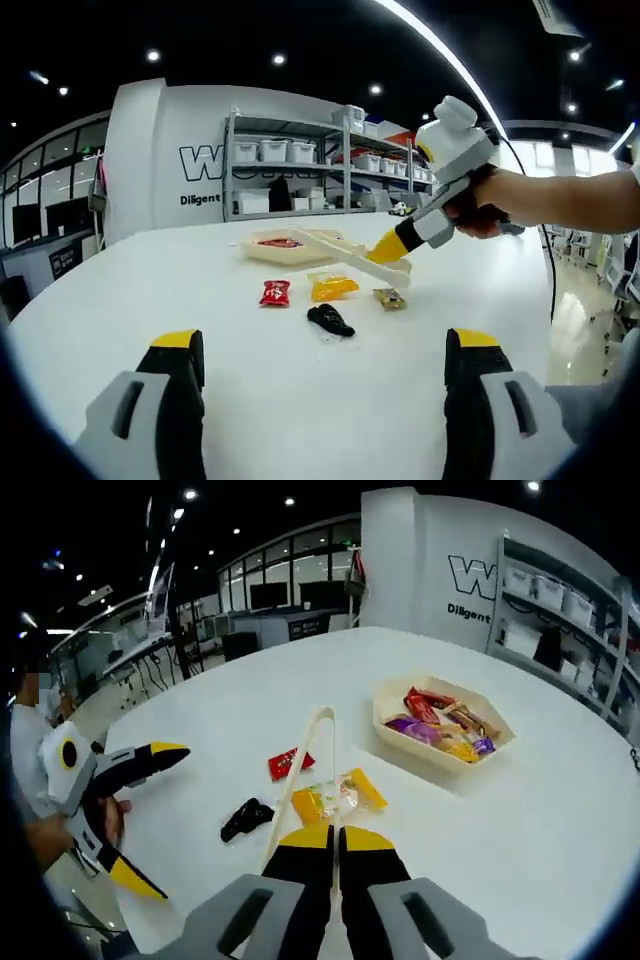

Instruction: Place the target food into the container with the food tongs after gripping and lifting it, then release it inside without dropping or visibly crushing the food.

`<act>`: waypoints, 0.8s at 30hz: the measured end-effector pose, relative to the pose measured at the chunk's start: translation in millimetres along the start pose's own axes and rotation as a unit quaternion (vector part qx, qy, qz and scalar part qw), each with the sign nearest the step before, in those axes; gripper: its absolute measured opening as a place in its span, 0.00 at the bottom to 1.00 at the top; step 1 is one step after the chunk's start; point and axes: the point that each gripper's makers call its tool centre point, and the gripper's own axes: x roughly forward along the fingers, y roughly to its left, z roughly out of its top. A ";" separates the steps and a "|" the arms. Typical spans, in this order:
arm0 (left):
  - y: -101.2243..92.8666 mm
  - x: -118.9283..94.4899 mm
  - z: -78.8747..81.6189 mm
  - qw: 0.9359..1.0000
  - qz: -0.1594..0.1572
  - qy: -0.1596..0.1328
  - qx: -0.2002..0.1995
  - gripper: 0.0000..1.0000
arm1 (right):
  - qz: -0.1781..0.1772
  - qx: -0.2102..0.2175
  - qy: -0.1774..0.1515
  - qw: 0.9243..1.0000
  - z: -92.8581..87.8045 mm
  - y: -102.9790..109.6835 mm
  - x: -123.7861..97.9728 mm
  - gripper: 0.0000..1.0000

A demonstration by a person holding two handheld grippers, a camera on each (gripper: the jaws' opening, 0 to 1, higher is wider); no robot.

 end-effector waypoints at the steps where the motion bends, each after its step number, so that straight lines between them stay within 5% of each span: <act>1: -1.6 0.5 4.1 1.000 -0.006 -0.010 -0.003 0.97 | -0.006 0.008 -0.002 1.000 -1.0 -2.3 -3.6 0.00; 9: -8.1 11.4 29.1 0.994 -0.030 -0.035 -0.101 0.99 | 0.001 -0.018 -0.077 0.997 5.0 6.2 -28.2 0.00; 14: -19.8 23.1 51.9 0.992 -0.044 -0.049 -0.107 0.97 | -0.007 -0.042 -0.106 0.994 0.7 22.0 -39.3 0.00; 24: -42.6 37.6 66.9 0.987 -0.092 -0.037 -0.125 0.87 | 0.003 -0.085 -0.159 0.984 -5.8 46.3 -55.5 0.00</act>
